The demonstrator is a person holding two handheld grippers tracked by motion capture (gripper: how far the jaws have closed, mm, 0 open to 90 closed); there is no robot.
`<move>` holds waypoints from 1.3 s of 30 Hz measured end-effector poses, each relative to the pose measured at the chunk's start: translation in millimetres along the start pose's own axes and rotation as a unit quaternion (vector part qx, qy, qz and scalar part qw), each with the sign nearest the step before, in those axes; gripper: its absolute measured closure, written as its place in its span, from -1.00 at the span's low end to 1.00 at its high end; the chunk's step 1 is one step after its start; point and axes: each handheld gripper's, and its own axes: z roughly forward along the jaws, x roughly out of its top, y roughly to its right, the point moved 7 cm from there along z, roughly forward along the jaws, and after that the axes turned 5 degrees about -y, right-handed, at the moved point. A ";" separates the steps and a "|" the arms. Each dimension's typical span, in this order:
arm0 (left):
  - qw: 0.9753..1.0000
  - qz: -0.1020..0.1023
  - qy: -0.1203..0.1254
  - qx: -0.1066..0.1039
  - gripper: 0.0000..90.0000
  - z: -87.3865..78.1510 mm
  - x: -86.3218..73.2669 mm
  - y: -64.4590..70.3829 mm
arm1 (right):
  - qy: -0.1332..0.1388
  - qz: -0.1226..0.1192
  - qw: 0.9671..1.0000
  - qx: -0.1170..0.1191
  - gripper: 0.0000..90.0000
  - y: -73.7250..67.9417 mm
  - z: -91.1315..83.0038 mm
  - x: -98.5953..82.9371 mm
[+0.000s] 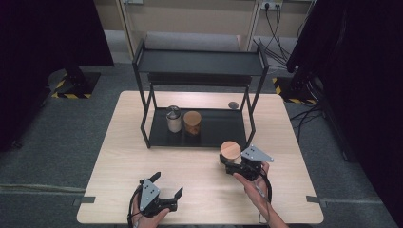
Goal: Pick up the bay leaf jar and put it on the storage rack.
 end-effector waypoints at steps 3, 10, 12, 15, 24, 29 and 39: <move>1.000 0.000 0.000 0.000 -0.94 -0.1 0.0 -0.1 | -0.001 -0.002 1.000 0.003 -0.42 0.3 3.0 2.9; 1.000 0.001 -0.001 0.000 -0.94 0.1 0.0 0.0 | -0.003 0.001 1.000 0.007 -0.42 2.1 7.5 5.6; 1.000 0.001 -0.002 0.000 -0.94 0.2 0.0 0.1 | -0.003 0.002 1.000 0.008 -0.42 2.5 8.7 6.6; 1.000 0.001 -0.001 -0.001 -0.94 0.1 0.0 0.0 | -0.002 0.002 1.000 0.009 -0.42 3.0 10.7 9.0; 1.000 0.000 -0.001 0.000 -0.94 0.1 0.0 -0.1 | 0.000 -0.002 1.000 0.010 -0.42 4.7 17.6 17.4; 1.000 0.001 -0.001 -0.001 -0.94 0.1 0.0 0.0 | 0.001 -0.001 1.000 0.011 -0.42 6.0 19.7 21.1; 1.000 0.000 -0.001 -0.001 -0.94 0.0 0.0 0.1 | -0.001 0.001 1.000 0.013 -0.42 7.2 25.5 25.5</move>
